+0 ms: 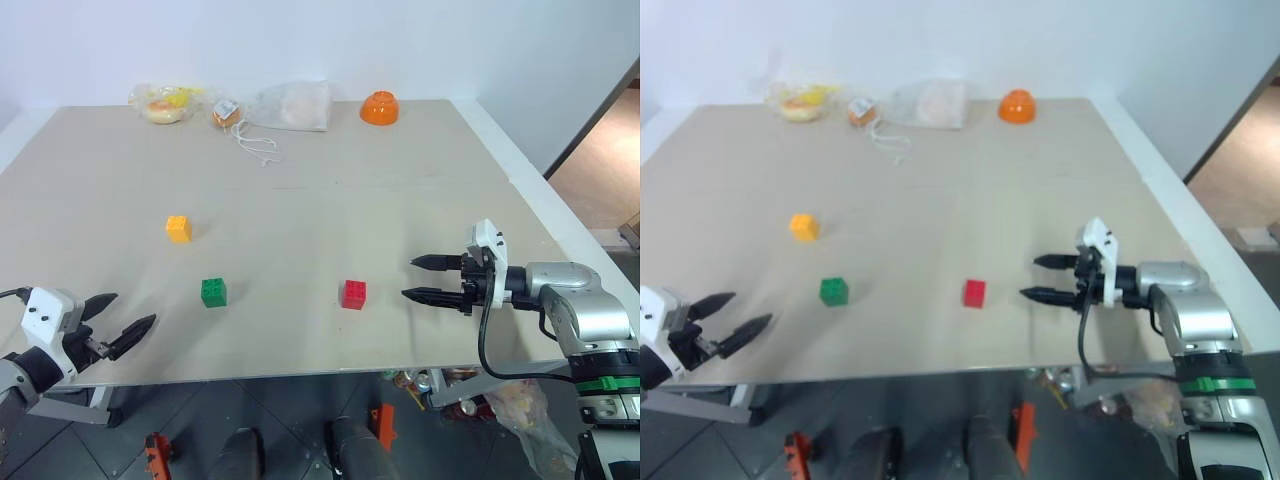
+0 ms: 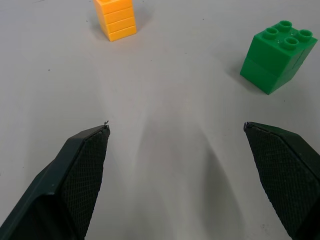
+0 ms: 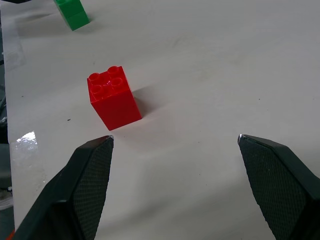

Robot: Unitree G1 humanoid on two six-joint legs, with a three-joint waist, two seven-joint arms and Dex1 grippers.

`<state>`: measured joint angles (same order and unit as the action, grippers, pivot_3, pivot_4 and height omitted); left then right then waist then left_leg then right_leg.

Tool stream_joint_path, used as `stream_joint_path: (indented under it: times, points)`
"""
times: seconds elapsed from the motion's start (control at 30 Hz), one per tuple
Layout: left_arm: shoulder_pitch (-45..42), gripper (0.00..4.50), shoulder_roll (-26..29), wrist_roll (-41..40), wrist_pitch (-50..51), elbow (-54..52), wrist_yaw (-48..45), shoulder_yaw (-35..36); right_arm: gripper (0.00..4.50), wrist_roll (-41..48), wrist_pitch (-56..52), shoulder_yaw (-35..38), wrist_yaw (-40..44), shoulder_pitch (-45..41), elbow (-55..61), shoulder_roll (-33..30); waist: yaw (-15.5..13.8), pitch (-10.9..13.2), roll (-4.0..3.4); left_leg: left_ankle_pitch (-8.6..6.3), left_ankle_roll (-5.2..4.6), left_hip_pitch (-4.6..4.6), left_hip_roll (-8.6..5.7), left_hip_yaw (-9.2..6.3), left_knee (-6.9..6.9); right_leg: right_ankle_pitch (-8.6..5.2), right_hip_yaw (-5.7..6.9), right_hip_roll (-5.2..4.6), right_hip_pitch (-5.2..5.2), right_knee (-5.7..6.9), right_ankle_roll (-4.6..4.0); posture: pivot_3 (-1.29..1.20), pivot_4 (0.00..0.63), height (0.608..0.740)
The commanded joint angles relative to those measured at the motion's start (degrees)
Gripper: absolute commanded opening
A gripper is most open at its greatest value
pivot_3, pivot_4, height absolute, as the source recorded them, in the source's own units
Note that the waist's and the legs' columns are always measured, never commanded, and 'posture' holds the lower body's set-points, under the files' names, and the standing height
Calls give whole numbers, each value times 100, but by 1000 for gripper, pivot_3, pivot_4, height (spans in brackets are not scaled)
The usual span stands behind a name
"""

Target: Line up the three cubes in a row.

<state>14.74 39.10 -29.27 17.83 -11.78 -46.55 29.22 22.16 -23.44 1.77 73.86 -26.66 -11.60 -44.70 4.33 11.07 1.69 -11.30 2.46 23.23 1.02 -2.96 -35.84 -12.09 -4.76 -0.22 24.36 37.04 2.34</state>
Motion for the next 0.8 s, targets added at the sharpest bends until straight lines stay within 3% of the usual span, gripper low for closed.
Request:
stream_joint_path:
  times: [0.03, 0.23, 0.37, 0.6, 0.8]
  points:
    - [-111, 4447, 16, -29, -38, -185, 81, 39, 4100, 23, 68, 19, 8, -116, 67, 17, 0, 0, 0, 0, 0, 0, 0, 0, 0, 0, 0, 0, 0, 0, 0, 0, 150, 740]
    - [-260, 4447, 60, 240, -196, -197, 175, -162, 4100, -245, 330, -228, -91, -174, 52, 103, 0, 0, 0, 0, 0, -2, 0, 3, -7, 2, -1, 0, -2, 1, 0, 0, 150, 740]
    - [-108, 4447, 269, 758, -887, -268, -296, -582, 4100, -251, 374, -353, 87, -193, 173, 82, -1, 0, 0, -1, 2, -1, 0, 9, -4, 3, -5, 0, -1, 0, 2, 0, 150, 740]
    - [-575, 4447, 515, 272, -614, -697, -870, -960, 4100, -360, 525, -583, 289, -431, 63, 163, -2, 0, 0, -1, 2, -1, 4, 12, -8, 4, -5, 1, 0, 1, 0, 0, 150, 740]
    - [-1663, 4447, 613, -208, -111, -984, -1257, -1634, 4100, -511, 762, -848, 444, -747, -257, 418, -2, 0, 0, -1, 1, -1, 4, 15, -18, 13, -7, 2, -3, 4, 13, 0, 150, 740]
